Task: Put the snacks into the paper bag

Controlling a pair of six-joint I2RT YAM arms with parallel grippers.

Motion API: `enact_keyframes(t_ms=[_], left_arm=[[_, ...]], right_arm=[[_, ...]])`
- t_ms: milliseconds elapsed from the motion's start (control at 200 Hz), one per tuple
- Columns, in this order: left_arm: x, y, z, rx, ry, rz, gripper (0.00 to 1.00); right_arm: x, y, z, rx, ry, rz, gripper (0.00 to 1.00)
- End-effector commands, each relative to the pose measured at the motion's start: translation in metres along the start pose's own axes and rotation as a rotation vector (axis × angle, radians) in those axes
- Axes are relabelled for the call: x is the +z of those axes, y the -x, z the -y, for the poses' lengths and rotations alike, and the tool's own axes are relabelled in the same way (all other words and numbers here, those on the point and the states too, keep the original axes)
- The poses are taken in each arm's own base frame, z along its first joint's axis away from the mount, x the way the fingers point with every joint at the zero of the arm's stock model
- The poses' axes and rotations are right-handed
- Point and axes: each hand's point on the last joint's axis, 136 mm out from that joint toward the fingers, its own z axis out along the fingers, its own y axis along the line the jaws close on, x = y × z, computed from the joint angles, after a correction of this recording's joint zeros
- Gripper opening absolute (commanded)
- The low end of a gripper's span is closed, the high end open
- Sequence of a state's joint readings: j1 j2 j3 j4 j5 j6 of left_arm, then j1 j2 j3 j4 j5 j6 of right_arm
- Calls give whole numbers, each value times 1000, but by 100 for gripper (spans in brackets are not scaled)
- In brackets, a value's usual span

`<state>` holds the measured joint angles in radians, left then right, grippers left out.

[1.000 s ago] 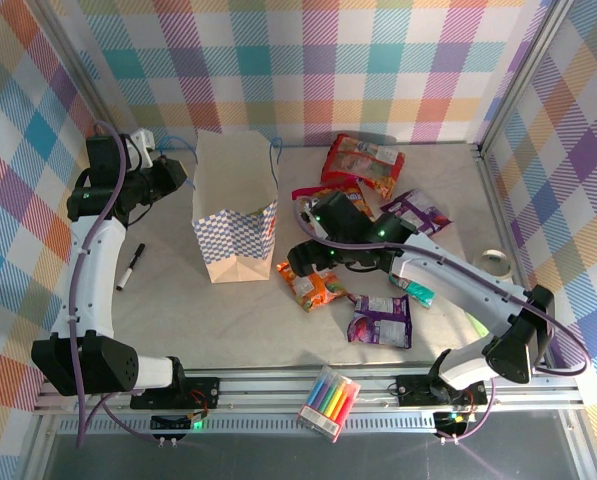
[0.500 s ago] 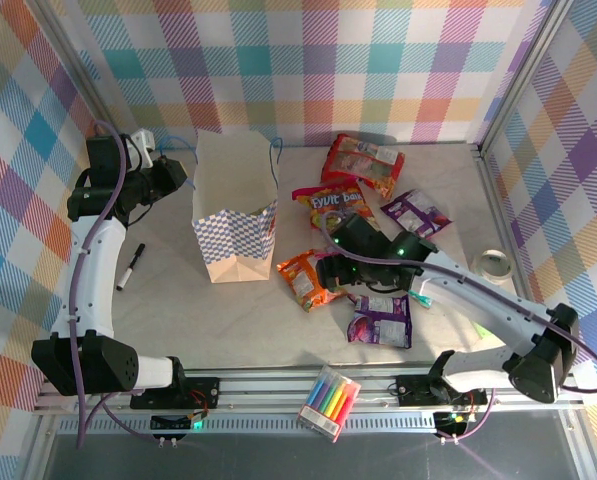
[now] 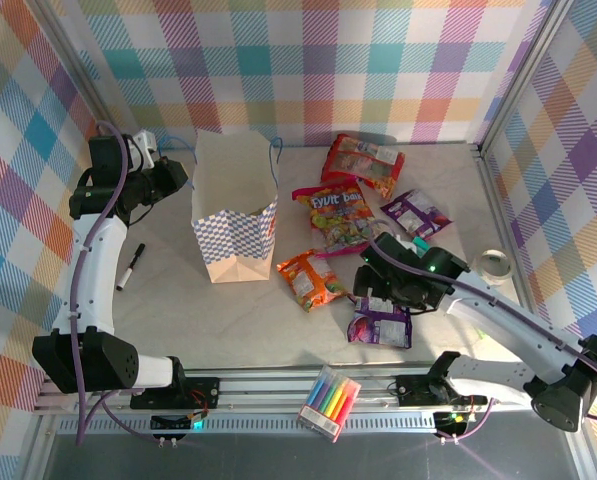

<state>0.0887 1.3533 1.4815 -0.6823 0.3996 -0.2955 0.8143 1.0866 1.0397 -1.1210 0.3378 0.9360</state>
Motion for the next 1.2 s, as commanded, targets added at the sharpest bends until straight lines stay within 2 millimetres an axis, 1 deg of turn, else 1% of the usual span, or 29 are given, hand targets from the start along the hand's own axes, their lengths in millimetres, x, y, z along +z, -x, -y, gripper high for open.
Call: enact_keyframes(t_ms=[0, 210, 345, 530, 720, 865, 1195], left_arm=[[1, -4, -7, -18, 11, -16, 16], [2, -4, -7, -19, 7, -18, 16], [1, -4, -6, -18, 6, -19, 16], [4, -5, -7, -20, 3, -23, 16], [4, -4, -7, -24, 1, -23, 16], [5, -4, -6, -27, -3, -24, 16], [8, -5, -8, -35, -3, -28, 16]], right_arm=[[8, -18, 24, 103, -66, -75, 99], [27, -39, 49, 228, -148, -162, 99], [40, -50, 54, 262, -156, -214, 99], [53, -61, 64, 267, -159, -254, 99], [66, -66, 62, 273, -81, -249, 99], [80, -70, 54, 276, 0, -279, 99], [99, -73, 53, 248, 23, -284, 99]])
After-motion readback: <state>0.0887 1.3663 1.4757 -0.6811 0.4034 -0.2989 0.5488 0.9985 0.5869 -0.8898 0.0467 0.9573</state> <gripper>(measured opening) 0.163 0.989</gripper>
